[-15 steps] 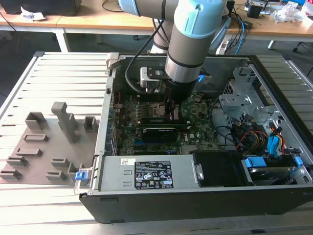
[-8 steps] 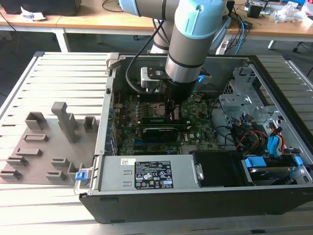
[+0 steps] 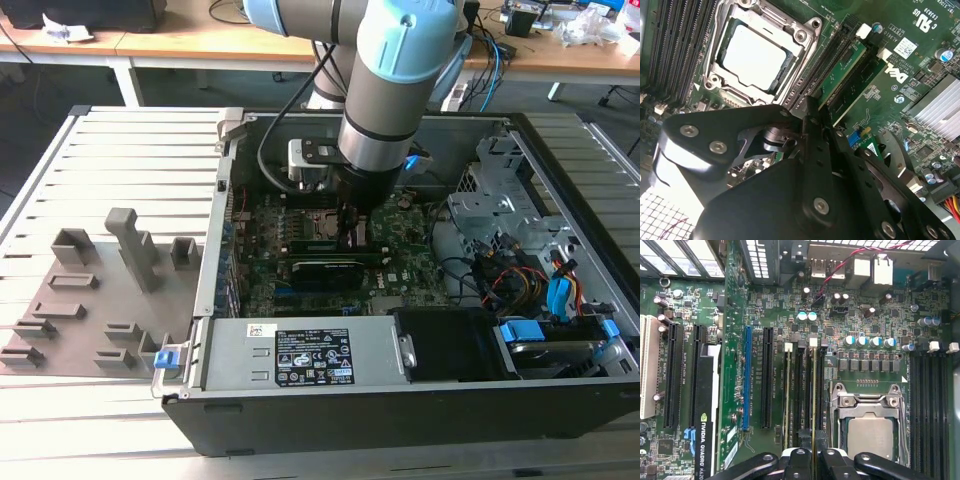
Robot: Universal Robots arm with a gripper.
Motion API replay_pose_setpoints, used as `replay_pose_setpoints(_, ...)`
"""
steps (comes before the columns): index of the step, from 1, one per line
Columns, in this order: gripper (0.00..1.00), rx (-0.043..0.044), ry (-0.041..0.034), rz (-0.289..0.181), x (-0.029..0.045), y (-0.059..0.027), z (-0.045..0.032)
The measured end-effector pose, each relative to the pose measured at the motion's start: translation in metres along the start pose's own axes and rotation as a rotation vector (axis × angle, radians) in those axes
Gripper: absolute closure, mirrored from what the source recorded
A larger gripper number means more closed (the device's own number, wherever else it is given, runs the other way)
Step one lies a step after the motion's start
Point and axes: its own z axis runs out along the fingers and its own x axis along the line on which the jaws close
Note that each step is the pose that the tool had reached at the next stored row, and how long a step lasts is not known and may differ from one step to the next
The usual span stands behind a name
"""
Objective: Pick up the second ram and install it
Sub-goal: 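Insert the second ram into the second slot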
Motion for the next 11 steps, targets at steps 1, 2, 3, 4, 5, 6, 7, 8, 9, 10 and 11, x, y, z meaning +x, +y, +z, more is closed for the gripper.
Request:
replay_pose_setpoints(1, 0.86, 0.0001, -0.0001, 0.0, 0.0, 0.0, 0.0001)
replay_pose_setpoints(2, 0.86, 0.0012, -0.001, 0.0, -0.0002, -0.0002, 0.0004)
replay_pose_setpoints(3, 0.85, 0.0007, -0.0009, 0.0, -0.0001, -0.0002, 0.0004)
replay_pose_setpoints(4, 0.78, 0.0002, -0.0005, 0.0, -0.0001, -0.0001, 0.0003)
replay_pose_setpoints(5, 0.78, 0.0001, -0.0001, 0.0, -0.0002, 0.0001, -0.0018)
replay_pose_setpoints(6, 0.78, 0.0002, -0.0003, 0.0, -0.001, 0.0008, -0.0116)
replay_pose_setpoints(7, 0.78, 0.0001, -0.0003, 0.0, -0.0018, 0.0014, -0.0194)
replay_pose_setpoints(8, 0.78, 0.0002, -0.0003, 0.0, -0.0037, 0.002, -0.0276)
replay_pose_setpoints(9, 0.87, 0.0002, -0.0003, 0.0, -0.0051, 0.0024, -0.0345)
replay_pose_setpoints(10, 0.87, 0.0002, -0.0002, 0.0, -0.0056, 0.0026, -0.0373)
replay_pose_setpoints(11, 0.89, 0.0001, -0.0002, 0.0, -0.0062, 0.0028, -0.0404)
